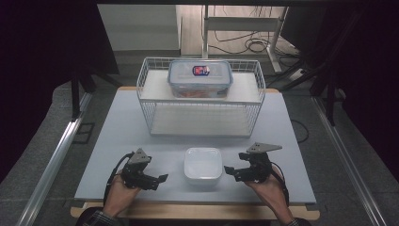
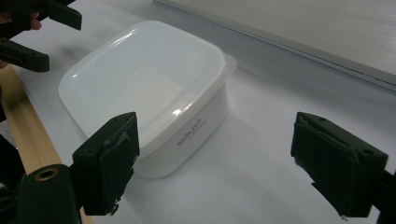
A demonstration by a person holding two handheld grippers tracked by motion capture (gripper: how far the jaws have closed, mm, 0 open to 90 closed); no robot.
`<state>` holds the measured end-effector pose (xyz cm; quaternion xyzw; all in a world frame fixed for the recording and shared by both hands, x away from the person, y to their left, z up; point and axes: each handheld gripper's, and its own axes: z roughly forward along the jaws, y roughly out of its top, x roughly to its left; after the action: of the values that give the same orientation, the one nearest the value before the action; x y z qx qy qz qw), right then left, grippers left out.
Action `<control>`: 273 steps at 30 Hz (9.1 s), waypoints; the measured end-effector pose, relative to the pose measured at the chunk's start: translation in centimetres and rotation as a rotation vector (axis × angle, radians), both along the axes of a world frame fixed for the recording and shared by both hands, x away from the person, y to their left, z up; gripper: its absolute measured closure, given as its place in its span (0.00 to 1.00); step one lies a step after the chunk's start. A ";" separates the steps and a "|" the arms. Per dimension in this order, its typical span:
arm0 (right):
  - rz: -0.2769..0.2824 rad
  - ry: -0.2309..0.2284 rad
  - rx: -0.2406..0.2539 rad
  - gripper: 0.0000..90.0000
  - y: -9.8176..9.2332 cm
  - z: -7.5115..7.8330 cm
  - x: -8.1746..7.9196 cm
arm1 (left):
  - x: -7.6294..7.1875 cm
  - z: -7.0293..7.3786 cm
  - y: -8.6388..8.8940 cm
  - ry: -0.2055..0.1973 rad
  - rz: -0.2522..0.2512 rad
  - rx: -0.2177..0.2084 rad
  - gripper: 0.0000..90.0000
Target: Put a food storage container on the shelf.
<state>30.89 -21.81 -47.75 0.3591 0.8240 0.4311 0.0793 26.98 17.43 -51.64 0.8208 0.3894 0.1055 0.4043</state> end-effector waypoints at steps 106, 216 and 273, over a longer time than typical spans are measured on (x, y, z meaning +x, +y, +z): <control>-0.070 -0.115 0.210 0.87 3.8 14.5 3.6 | 5.9 17.7 -3.1 -0.113 -0.003 -0.285 0.89; -0.179 -0.145 0.260 0.55 7.0 24.1 14.0 | 16.8 26.9 -1.8 -0.158 0.115 -0.318 0.43; 0.033 -0.223 0.143 0.04 5.0 15.0 7.3 | 8.3 16.2 -2.1 -0.227 -0.062 -0.167 0.01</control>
<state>38.16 -16.81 -32.76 0.2998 0.7831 0.5272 0.1375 35.32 15.32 -35.47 0.7788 0.3232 0.1524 0.5155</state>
